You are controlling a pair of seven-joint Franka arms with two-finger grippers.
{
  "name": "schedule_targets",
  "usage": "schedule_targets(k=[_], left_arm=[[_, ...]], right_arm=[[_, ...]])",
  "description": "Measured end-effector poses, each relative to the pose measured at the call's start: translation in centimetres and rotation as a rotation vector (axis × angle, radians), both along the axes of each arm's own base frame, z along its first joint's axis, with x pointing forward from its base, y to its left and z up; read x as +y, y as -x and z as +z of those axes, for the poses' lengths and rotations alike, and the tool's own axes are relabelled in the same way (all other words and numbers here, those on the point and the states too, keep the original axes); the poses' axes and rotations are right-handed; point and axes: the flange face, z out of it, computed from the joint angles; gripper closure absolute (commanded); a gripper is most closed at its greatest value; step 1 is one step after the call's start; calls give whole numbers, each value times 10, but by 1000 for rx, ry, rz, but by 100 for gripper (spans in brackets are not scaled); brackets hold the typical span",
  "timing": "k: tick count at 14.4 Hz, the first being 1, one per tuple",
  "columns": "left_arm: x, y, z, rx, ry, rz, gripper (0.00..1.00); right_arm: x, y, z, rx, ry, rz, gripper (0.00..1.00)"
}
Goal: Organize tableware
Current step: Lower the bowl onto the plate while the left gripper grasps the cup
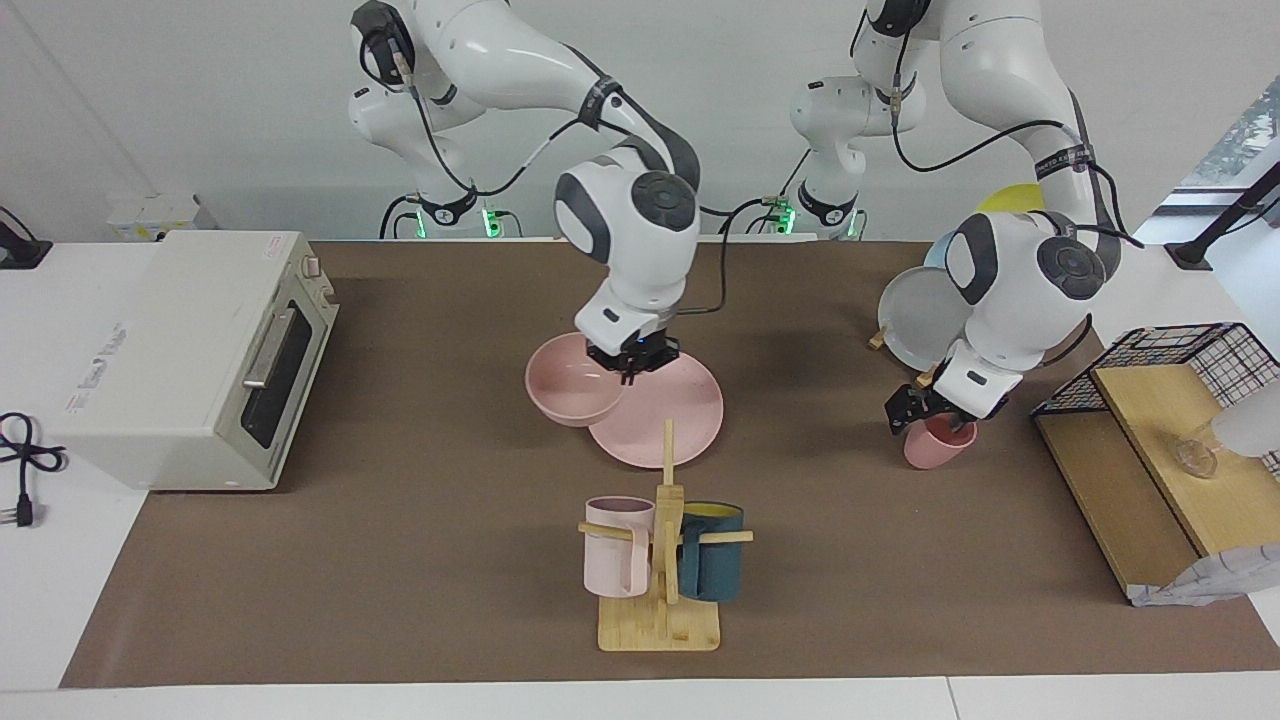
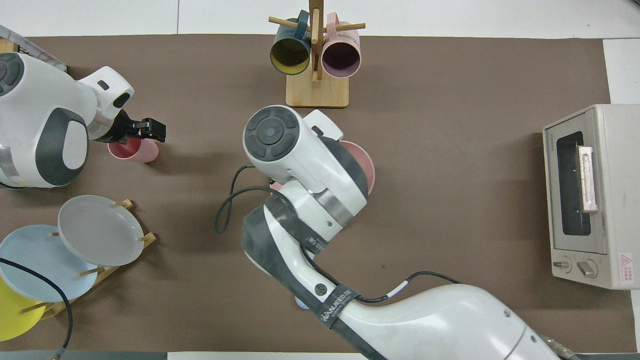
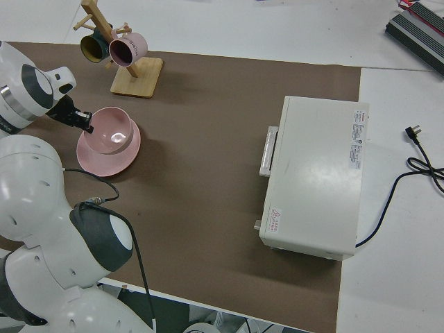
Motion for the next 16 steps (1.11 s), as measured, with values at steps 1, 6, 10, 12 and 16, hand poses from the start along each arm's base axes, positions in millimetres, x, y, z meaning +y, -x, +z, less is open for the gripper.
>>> schedule_targets(k=[1, 6, 10, 12, 16], left_arm=[[0, 1, -3, 0, 0, 0, 27], [4, 3, -9, 5, -1, 6, 100], [8, 3, -5, -2, -9, 8, 100], [12, 3, -6, 0, -9, 15, 100], [16, -5, 12, -19, -8, 20, 100]], right_arm=[[10, -1, -2, -17, -23, -7, 100], [28, 5, -15, -42, -40, 3, 100], [18, 8, -39, 2, 6, -5, 100], [18, 10, -47, 3, 5, -1, 100], [18, 11, -50, 15, -8, -11, 98]])
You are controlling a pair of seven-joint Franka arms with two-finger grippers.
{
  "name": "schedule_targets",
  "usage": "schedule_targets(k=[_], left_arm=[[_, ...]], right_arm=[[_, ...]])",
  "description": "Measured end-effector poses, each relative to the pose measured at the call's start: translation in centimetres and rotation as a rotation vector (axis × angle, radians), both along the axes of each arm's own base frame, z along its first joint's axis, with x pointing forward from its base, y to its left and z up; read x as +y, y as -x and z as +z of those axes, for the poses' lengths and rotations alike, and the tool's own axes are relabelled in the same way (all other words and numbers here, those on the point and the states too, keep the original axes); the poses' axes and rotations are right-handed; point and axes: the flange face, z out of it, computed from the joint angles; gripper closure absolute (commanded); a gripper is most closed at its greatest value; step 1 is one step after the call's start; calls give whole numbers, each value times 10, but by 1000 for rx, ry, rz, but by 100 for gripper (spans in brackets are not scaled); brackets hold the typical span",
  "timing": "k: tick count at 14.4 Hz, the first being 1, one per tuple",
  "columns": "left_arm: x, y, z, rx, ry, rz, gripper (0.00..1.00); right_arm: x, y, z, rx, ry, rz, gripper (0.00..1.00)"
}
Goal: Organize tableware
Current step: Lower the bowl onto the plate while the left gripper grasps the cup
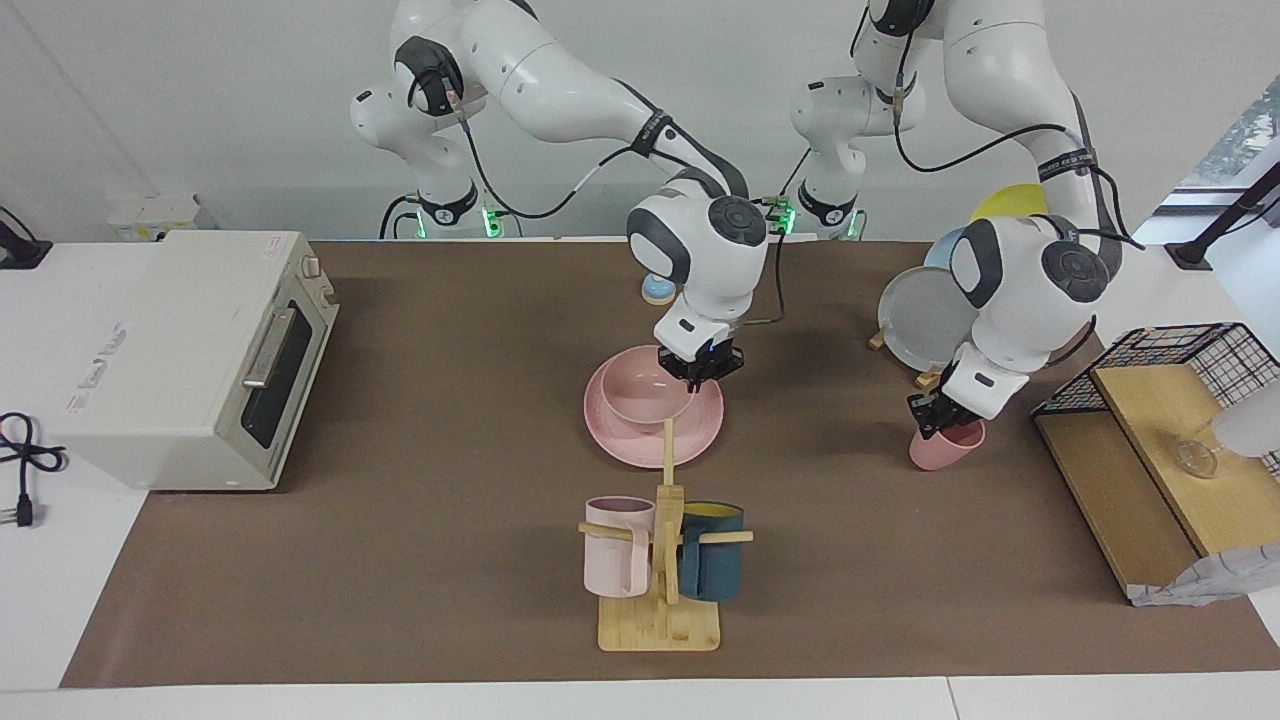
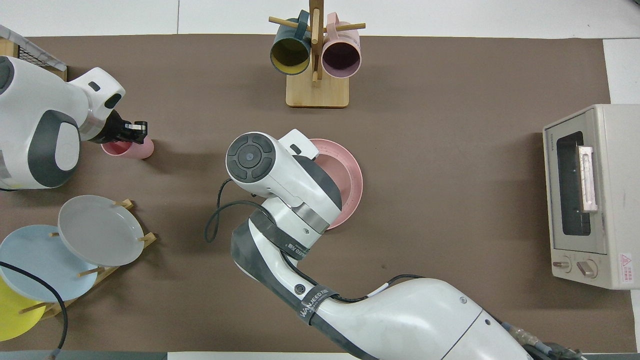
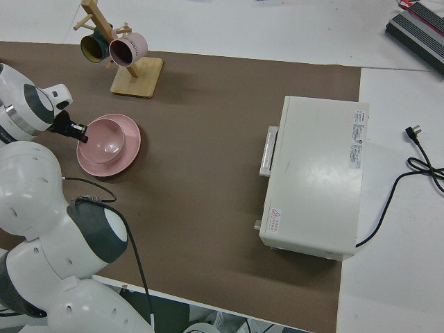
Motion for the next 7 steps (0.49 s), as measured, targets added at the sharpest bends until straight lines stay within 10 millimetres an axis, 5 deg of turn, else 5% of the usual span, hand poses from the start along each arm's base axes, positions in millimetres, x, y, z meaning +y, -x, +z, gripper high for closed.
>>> schedule_targets(k=[1, 2, 3, 7], left_arm=[[0, -4, 16, 2, 0, -1, 100], [0, -7, 35, 10, 0, -2, 100], [0, -8, 56, 23, -1, -4, 100], [-4, -2, 114, 74, -4, -17, 100]], right_arm=[[0, 0, 1, 1, -4, -4, 82], [-1, -1, 4, 4, -11, -10, 31], [-1, -1, 7, 5, -19, -15, 0], [-17, -16, 36, -10, -10, -30, 0]])
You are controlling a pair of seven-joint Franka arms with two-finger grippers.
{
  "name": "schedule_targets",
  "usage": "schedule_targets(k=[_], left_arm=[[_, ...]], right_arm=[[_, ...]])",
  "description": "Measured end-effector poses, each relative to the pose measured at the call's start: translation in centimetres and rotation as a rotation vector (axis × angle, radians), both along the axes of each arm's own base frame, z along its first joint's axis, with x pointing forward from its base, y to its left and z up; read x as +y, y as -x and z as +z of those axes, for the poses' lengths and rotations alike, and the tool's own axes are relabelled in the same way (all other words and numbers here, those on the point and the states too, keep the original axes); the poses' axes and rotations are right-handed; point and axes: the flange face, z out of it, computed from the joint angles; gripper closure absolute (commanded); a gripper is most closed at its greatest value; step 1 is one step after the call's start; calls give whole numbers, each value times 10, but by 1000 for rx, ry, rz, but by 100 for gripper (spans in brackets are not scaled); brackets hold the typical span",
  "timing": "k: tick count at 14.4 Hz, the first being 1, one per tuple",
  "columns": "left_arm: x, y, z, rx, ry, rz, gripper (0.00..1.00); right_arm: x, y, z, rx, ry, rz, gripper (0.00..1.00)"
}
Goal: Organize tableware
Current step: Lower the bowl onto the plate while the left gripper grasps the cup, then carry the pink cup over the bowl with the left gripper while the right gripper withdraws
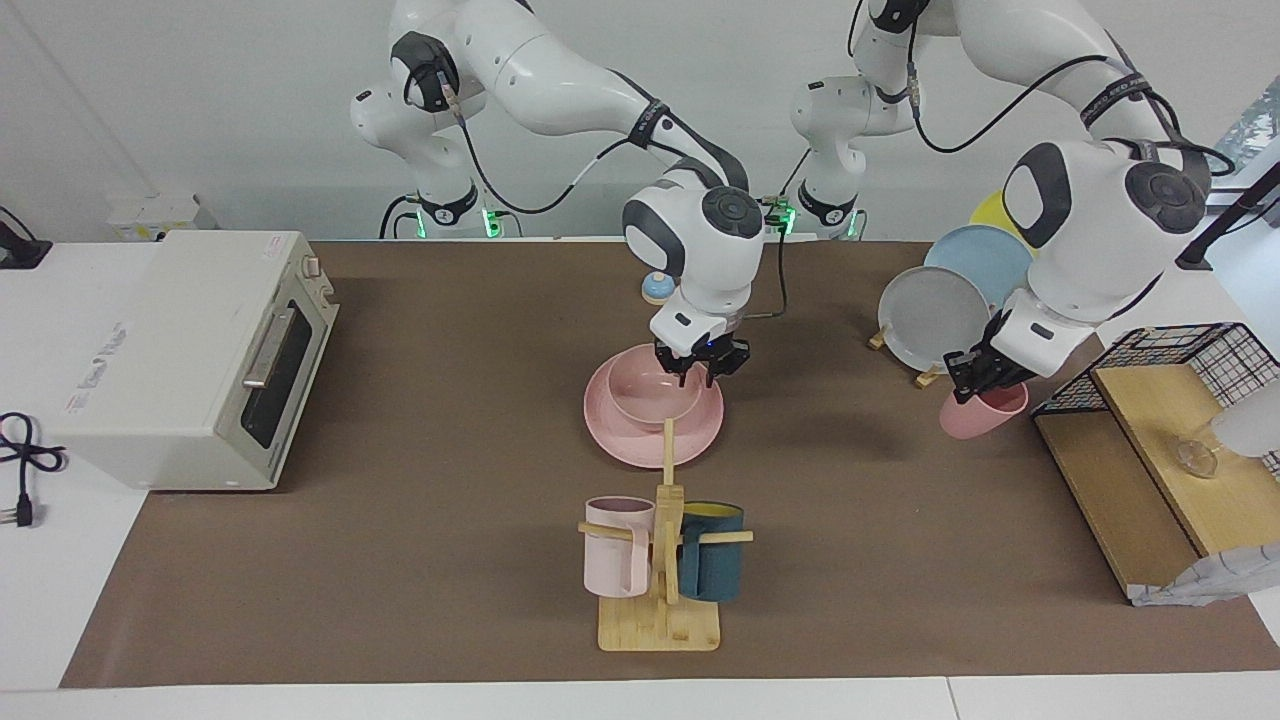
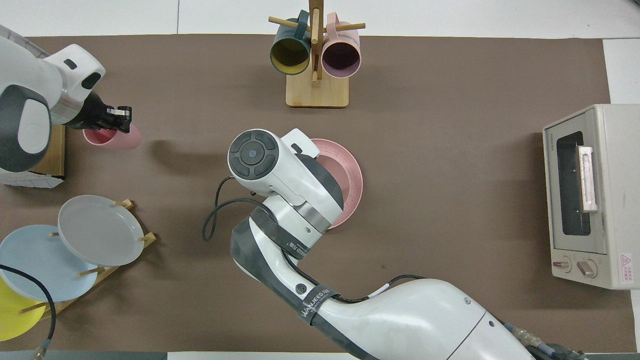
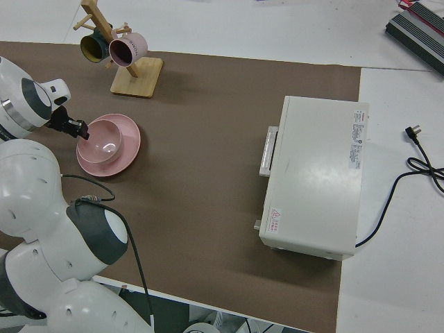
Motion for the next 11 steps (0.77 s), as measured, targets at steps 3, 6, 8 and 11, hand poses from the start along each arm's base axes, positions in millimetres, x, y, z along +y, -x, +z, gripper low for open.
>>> schedule_targets(k=[3, 6, 8, 11], left_arm=[[-13, 10, 31, 27, -2, 46, 100], [-75, 23, 62, 26, -7, 82, 100], [-137, 36, 78, 18, -5, 119, 100], [-234, 69, 82, 12, 0, 158, 100]], right_arm=[[-81, -44, 78, -44, -11, 11, 0], [-214, -74, 138, -6, 12, 0, 0], [-284, -68, 171, 58, 5, 10, 0], [-343, -53, 193, 128, 16, 1, 0]])
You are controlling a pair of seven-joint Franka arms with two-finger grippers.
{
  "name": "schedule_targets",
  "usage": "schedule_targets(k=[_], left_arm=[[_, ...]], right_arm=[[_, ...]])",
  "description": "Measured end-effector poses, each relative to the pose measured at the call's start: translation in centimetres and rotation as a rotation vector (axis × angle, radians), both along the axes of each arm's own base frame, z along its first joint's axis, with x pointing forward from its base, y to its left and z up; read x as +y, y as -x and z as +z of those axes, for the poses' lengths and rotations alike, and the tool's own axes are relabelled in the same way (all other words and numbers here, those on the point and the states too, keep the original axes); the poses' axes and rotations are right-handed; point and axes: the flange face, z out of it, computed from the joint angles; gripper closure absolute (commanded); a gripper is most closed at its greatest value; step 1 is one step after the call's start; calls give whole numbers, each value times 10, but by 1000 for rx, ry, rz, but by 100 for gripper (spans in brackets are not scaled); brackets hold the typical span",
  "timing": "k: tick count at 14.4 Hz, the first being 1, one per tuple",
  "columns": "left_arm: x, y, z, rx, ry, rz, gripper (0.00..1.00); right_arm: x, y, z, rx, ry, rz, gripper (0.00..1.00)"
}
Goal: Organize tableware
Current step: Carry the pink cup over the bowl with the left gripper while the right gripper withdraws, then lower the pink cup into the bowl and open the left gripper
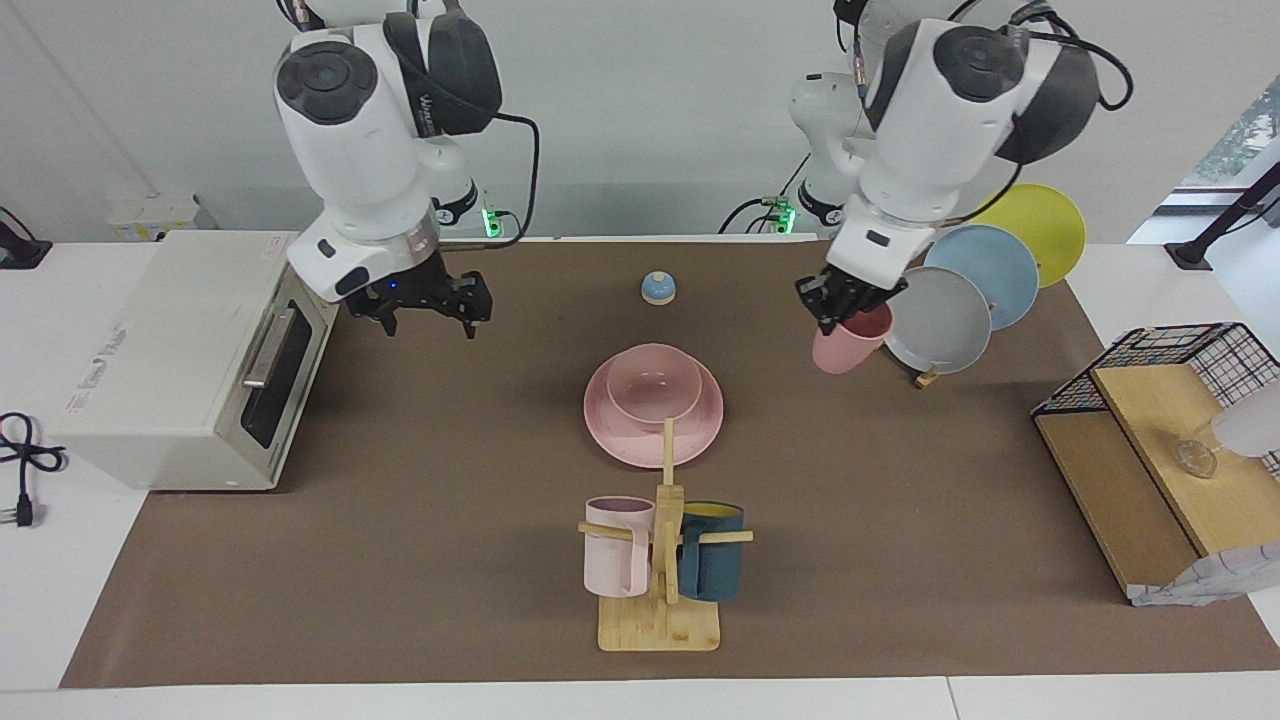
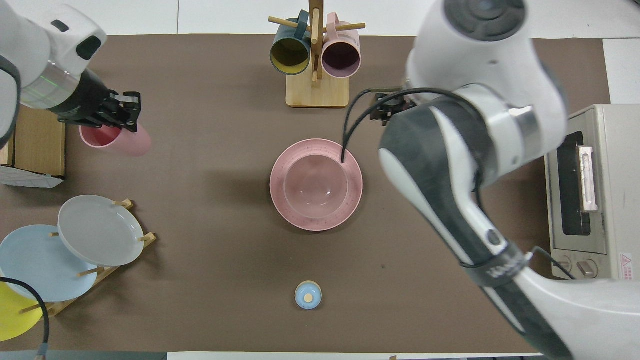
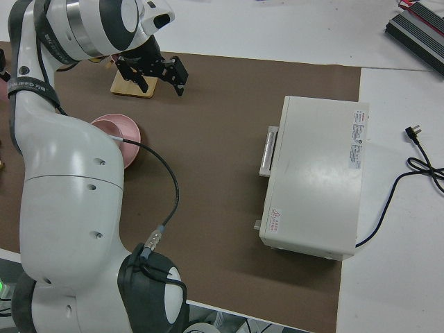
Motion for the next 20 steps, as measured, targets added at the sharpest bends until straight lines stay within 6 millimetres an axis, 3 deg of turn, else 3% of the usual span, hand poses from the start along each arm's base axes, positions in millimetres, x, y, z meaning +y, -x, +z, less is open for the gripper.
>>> schedule_targets(k=[3, 5, 7, 11, 20], left_arm=[[-73, 21, -18, -15, 44, -21, 100], [-115, 29, -50, -34, 66, -30, 100], [-144, 39, -84, -28, 67, -50, 100], [-160, 42, -127, 3, 46, -66, 100], [-178, 63, -180, 3, 38, -47, 100]], right_arm=[[-26, 8, -17, 59, 25, -43, 0], [-40, 13, -35, 80, 36, -65, 0], [-67, 22, -43, 72, 42, -110, 0], [-115, 45, -34, 2, 25, -122, 0], [-141, 43, -34, -53, 14, -78, 0]])
